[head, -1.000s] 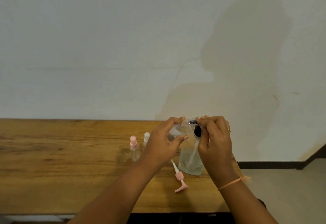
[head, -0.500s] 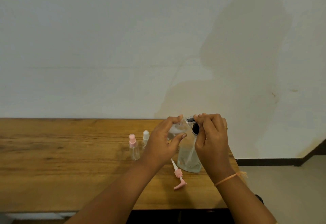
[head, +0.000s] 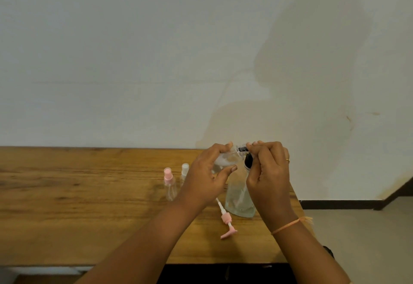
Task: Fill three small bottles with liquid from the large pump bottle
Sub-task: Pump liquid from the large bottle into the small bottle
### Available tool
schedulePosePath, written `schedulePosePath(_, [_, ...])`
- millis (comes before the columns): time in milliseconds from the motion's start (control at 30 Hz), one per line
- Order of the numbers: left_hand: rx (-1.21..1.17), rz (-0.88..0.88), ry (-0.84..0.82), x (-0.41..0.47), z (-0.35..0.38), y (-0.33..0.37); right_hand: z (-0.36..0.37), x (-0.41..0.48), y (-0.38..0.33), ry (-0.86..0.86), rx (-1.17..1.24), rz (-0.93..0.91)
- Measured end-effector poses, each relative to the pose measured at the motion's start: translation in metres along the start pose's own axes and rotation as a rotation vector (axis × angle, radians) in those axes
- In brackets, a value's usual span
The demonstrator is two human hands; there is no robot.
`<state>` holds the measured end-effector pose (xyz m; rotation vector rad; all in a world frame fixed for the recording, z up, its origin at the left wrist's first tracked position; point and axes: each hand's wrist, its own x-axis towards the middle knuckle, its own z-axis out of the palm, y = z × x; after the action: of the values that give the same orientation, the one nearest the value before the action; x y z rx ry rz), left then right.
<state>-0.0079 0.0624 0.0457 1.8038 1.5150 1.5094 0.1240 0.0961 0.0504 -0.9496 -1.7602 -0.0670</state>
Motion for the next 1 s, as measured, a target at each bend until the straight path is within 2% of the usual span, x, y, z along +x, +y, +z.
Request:
schedulePosePath(167, [-0.007,-0.026,-0.014,-0.0032,0.0014,-0.0013,-0.0016,-0.0001,-0.0005,-0.026,-0.007,0.006])
schedulePosePath(400, [0.008,0.025,0.012,-0.001,-0.0021,0.0038,-0.0075,0.0053,-0.0072,0.0,-0.003,-0.008])
schedulePosePath(700, [0.049,-0.049,-0.073,-0.0043,0.0011,0.0008,-0.0023,-0.0023,0.0024,-0.033,0.021,-0.006])
schedulePosePath(1000, [0.038,0.008,-0.017,-0.0002,-0.0015,0.0028,-0.0072,0.004,-0.0043,0.002,-0.008,-0.01])
